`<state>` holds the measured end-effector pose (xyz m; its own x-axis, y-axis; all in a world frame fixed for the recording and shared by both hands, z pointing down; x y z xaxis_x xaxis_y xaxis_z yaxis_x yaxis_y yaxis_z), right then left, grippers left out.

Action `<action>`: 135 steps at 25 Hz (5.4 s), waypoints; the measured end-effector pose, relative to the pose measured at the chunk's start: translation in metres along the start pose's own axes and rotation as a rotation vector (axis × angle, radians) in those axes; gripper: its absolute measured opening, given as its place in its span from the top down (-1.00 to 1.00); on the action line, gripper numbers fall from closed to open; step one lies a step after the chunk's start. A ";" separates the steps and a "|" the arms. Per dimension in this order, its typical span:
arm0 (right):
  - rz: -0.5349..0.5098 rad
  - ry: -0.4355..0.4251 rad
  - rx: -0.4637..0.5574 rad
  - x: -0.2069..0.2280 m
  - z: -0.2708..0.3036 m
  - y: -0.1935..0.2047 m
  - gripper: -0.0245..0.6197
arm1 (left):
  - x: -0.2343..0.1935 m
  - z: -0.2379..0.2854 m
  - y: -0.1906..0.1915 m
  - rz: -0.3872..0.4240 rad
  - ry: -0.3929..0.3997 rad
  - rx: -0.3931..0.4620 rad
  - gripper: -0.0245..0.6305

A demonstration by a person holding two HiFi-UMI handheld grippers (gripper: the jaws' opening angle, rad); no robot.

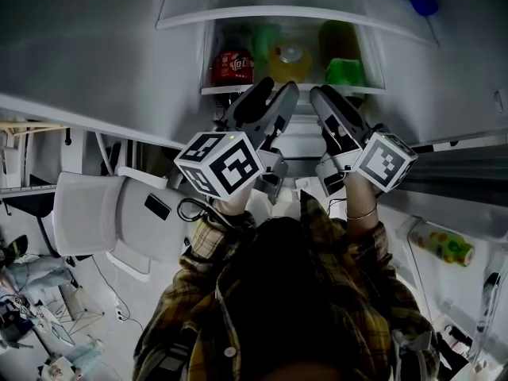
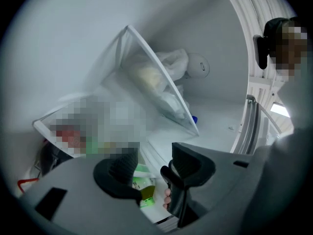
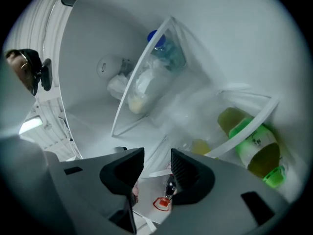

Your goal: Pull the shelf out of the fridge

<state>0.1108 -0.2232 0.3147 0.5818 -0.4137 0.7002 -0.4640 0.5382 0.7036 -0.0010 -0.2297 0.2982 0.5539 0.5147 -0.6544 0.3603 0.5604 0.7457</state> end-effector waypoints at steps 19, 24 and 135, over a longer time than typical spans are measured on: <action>0.230 -0.023 -0.060 0.032 0.011 0.033 0.41 | -0.032 0.009 0.041 -0.185 -0.006 -0.139 0.13; 0.256 -0.015 -0.049 0.043 0.016 0.029 0.41 | -0.041 0.021 0.041 -0.281 0.024 -0.125 0.13; 0.503 0.088 0.110 0.030 -0.015 0.059 0.76 | -0.051 -0.016 0.065 -0.618 -0.042 -0.028 0.80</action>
<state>0.1113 -0.1931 0.3756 0.3204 -0.0576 0.9455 -0.7657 0.5719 0.2943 -0.0177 -0.2087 0.3783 0.2788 0.0638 -0.9582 0.6042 0.7639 0.2267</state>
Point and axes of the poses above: the fingertips, and each gripper's own axes: z forward along the fingers, x to its right, y out of its underside, the point moved 3 cm from there along -z, backward along the fingers, and after that the axes turned 7 degrees about -x, right-handed, at the moved point
